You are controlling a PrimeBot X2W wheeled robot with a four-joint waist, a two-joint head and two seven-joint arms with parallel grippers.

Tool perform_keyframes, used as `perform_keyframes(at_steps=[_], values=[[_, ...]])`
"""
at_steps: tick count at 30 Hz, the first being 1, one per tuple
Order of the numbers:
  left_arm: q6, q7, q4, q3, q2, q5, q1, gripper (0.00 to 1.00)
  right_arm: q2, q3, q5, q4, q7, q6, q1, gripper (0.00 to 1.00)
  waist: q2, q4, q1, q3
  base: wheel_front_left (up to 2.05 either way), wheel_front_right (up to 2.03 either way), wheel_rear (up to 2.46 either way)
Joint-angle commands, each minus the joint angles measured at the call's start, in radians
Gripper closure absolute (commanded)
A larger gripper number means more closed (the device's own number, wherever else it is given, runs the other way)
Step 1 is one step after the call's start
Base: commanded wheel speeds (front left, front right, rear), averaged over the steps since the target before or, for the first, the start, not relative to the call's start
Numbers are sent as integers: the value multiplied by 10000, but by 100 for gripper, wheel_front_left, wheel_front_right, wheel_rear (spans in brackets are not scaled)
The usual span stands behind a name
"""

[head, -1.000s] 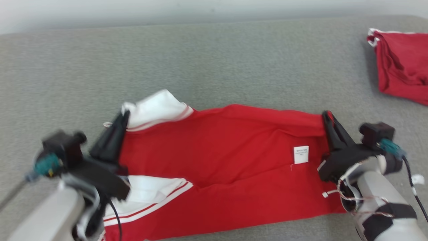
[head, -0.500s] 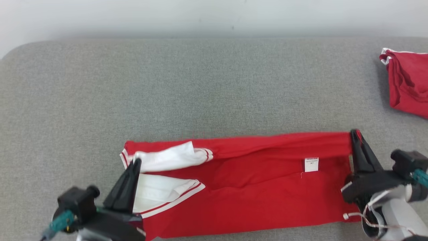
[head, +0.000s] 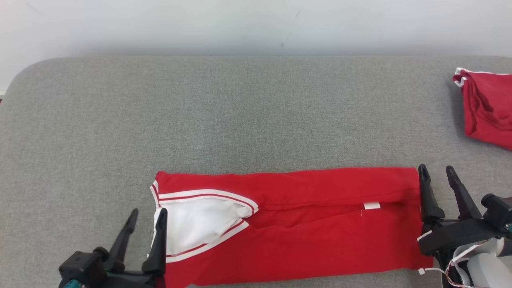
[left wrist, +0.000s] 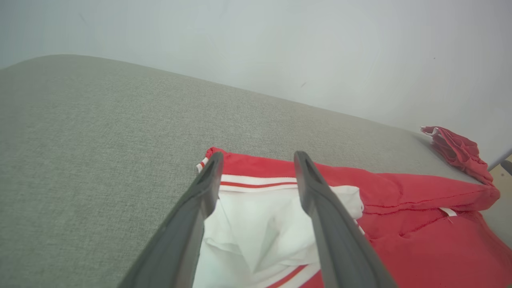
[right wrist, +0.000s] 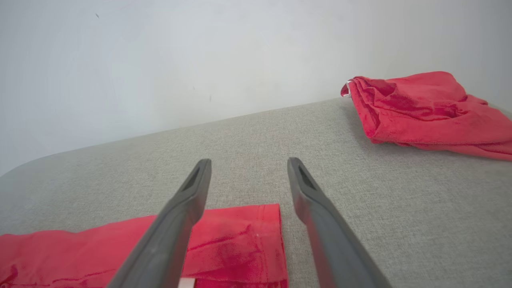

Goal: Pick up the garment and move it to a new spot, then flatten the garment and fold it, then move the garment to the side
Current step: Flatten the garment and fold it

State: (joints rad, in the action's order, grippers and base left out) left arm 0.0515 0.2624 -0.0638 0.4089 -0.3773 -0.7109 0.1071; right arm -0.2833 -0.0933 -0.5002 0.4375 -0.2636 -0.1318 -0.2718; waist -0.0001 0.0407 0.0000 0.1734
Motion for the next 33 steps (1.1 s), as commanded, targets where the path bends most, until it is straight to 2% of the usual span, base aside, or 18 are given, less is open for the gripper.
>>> perform_keyframes(at_steps=[1,7,8,12,20,30,31,33], values=[[-37,29,27,-177,109,226,-159,0,14,37,19,-130,-6,29,159,0,1,-14,0,-52,0,0,0],[-173,30,288,-1517,786,1113,-517,0,-89,165,103,-351,79,29,384,0,1,-60,0,-210,0,0,0],[-226,30,426,-1980,975,1617,-601,0,-111,232,179,-182,329,29,366,0,1,-54,0,-249,0,0,0],[-361,28,534,-2874,1416,2498,-697,0,12,308,328,214,851,29,123,0,1,-20,0,-279,0,0,0],[-885,30,305,-3888,2146,3961,-797,0,415,630,627,1302,1517,29,-256,0,1,148,0,-300,0,0,0],[-1440,29,-47,-4422,2677,4631,-865,0,810,662,674,2725,1954,29,-623,0,1,222,0,-317,0,0,0],[-1471,30,-69,-4465,2720,4680,-853,0,854,635,642,2886,1983,29,-682,42,1,230,0,-324,0,0,0],[-1557,30,-129,-4499,2796,4778,-814,0,920,528,583,3179,2048,29,-745,80,1,266,0,-336,0,0,0]])
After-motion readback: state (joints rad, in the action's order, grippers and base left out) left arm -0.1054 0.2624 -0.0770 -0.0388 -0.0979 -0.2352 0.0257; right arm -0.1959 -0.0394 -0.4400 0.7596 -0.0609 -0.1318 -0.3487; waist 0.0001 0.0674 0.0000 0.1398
